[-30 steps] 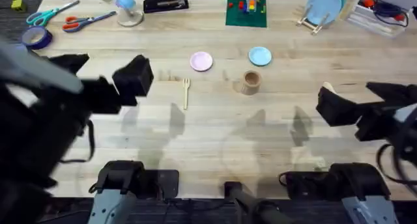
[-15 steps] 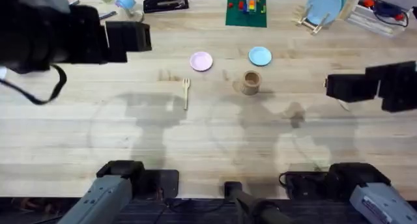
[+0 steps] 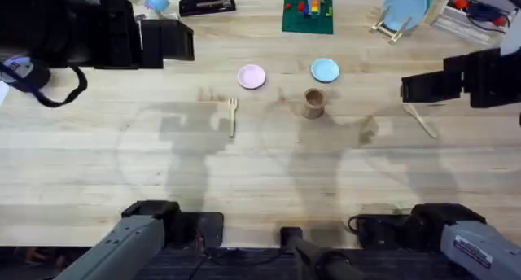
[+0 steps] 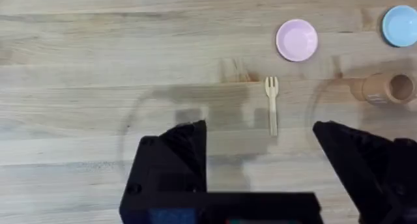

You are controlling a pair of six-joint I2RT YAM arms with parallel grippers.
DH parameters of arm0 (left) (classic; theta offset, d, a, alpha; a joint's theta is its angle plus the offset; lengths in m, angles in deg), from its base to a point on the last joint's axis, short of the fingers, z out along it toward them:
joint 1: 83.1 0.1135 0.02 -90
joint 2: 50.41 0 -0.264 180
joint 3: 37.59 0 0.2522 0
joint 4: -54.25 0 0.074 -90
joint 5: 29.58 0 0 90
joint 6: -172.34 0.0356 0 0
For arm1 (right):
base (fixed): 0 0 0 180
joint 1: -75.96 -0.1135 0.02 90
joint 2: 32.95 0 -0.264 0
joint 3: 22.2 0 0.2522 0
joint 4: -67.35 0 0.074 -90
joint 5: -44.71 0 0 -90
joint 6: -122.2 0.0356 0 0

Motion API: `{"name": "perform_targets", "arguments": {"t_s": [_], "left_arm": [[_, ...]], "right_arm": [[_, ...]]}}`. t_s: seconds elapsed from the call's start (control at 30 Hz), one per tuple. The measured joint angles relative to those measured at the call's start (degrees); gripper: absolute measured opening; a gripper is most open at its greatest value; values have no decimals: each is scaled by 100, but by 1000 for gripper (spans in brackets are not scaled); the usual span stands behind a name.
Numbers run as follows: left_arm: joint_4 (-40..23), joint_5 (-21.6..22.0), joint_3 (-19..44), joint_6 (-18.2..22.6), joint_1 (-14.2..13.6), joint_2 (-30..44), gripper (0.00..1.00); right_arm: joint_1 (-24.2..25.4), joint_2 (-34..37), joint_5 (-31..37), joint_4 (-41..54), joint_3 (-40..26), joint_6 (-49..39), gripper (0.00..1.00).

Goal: Pick up a utensil and set it on the pink plate, then put the other utensil in the container.

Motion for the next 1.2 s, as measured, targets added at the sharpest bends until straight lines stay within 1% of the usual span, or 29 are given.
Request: {"name": "perform_targets", "arguments": {"t_s": [0.1, 0.23, 0.33, 0.37, 0.5, 0.6, 0.7, 0.8, 0.87, 1.0, 1.2], "left_arm": [[-22, -52, 0, -2, 0, 0, 995], [-63, -308, 3, -6, -16, 2, 994], [-141, -425, 20, -89, -167, 95, 995], [-161, -445, 20, -124, -239, 155, 995], [-177, -427, 20, -415, -698, 582, 997], [-222, -248, 20, -703, -1109, 955, 995], [-210, -64, 20, -864, -1477, 1307, 995], [-144, 39, 20, -946, -1710, 1631, 995], [-70, 74, 20, -1007, -1772, 1822, 995], [270, 142, -109, -1099, -1781, 2110, 995], [815, 177, -878, -1141, -1781, 2164, 995]], "right_arm": [[0, -2, 0, 0, -11, 0, 995], [0, -2, 0, 7, -17, -2, 995], [0, -2, 0, 7, -17, -2, 995], [0, -2, 0, 6, -17, -2, 995], [0, -2, 0, 7, -17, -2, 995], [0, -2, 0, 7, -17, -2, 995], [0, -2, 0, 7, -17, -2, 995], [0, -2, 0, 7, -17, -2, 995], [0, -2, 0, 7, -17, -2, 993], [0, -2, 0, 7, -17, -4, 995], [0, -2, 0, 7, -17, -20, 993]]}}
